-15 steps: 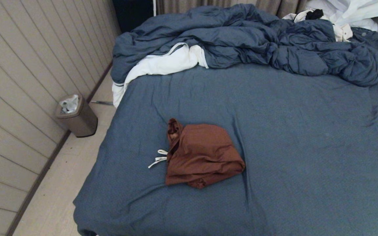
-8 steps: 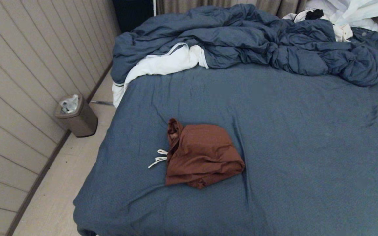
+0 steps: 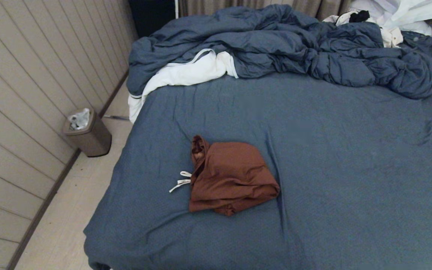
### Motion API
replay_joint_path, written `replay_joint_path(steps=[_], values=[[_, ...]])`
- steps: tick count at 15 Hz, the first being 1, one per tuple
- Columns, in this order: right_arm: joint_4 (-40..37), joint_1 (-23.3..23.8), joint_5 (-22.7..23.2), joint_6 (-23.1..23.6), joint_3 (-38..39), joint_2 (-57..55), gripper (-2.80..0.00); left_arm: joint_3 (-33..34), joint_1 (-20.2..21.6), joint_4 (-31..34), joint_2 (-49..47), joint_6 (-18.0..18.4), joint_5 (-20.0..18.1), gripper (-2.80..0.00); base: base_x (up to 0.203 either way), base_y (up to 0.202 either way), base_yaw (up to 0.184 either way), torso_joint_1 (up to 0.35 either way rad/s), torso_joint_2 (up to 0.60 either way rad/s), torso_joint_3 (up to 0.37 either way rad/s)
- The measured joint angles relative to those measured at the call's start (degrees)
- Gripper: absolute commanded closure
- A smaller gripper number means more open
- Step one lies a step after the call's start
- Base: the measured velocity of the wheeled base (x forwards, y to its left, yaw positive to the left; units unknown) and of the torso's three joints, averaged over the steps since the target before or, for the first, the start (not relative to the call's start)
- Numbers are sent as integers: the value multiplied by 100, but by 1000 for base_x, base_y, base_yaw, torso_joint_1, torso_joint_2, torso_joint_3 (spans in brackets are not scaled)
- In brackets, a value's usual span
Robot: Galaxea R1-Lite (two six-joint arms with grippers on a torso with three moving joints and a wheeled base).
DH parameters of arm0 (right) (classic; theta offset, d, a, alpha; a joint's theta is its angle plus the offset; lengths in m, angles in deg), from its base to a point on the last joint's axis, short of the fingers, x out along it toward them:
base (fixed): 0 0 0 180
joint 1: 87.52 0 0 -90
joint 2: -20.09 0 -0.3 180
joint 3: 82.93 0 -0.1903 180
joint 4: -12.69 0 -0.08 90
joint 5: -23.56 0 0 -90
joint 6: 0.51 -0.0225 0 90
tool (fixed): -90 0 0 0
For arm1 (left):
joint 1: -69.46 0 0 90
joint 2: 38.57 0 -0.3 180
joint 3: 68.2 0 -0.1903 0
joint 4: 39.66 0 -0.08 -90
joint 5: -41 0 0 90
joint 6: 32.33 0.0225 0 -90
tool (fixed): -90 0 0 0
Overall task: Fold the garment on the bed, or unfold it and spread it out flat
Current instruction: Unford the brown shorts
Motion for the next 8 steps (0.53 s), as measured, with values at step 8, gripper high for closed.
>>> replay_joint_path(steps=[8], values=[[0, 0, 0, 0, 0, 0, 0, 0, 0, 6, 0, 280, -54, 0, 0, 0, 0, 0, 0, 0]])
